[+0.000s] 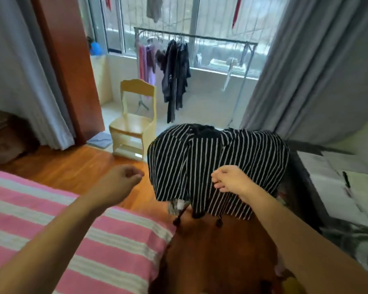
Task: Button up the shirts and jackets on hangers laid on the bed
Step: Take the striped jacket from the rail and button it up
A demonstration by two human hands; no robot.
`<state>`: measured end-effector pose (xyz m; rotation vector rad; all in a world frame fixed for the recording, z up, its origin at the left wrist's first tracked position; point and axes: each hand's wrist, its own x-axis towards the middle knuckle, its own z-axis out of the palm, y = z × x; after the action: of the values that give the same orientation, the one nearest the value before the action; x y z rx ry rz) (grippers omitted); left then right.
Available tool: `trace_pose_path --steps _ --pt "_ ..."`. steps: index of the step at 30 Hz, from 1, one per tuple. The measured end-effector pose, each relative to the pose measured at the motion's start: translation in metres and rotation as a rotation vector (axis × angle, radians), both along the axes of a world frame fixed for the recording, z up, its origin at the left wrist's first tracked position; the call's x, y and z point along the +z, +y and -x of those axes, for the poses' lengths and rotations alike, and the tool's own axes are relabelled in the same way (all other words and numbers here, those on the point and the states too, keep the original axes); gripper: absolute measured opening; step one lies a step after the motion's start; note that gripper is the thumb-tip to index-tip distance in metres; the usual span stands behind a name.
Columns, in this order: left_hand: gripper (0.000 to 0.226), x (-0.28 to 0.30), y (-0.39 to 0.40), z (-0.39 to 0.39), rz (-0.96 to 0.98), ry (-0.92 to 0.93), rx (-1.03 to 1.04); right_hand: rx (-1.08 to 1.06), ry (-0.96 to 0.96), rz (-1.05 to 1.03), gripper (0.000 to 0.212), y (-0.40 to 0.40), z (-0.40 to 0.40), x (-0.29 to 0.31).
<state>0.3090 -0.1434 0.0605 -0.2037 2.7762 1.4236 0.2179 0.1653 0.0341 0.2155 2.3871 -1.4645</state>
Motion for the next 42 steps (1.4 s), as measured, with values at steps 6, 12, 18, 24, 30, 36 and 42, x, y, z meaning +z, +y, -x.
trace_pose_path --steps 6,12,18,24,30,36,42 --pt "0.014 -0.020 0.129 0.140 -0.001 -0.076 -0.073 -0.013 0.046 -0.101 0.019 0.120 0.130 -0.034" --pt "0.016 -0.038 0.200 0.204 -0.084 -0.258 -0.037 -0.067 0.257 -0.471 0.024 0.190 0.247 -0.036" --pt "0.016 -0.035 0.208 0.246 -0.161 -0.280 0.191 0.095 0.278 -0.839 0.076 0.172 0.367 -0.026" --pt "0.014 -0.032 0.227 0.269 -0.136 -0.311 0.203 0.229 0.262 -1.062 0.033 0.161 0.411 -0.037" --pt "0.014 -0.032 0.240 0.288 -0.137 -0.310 0.193 0.254 0.381 -1.041 0.031 0.182 0.413 -0.029" --pt "0.067 -0.066 0.287 0.363 0.211 -0.196 0.199 0.238 0.223 -0.886 0.057 0.193 0.388 -0.041" --pt "0.060 -0.071 0.320 0.406 0.808 -0.211 0.143 0.317 0.255 -0.708 0.063 0.203 0.352 -0.055"
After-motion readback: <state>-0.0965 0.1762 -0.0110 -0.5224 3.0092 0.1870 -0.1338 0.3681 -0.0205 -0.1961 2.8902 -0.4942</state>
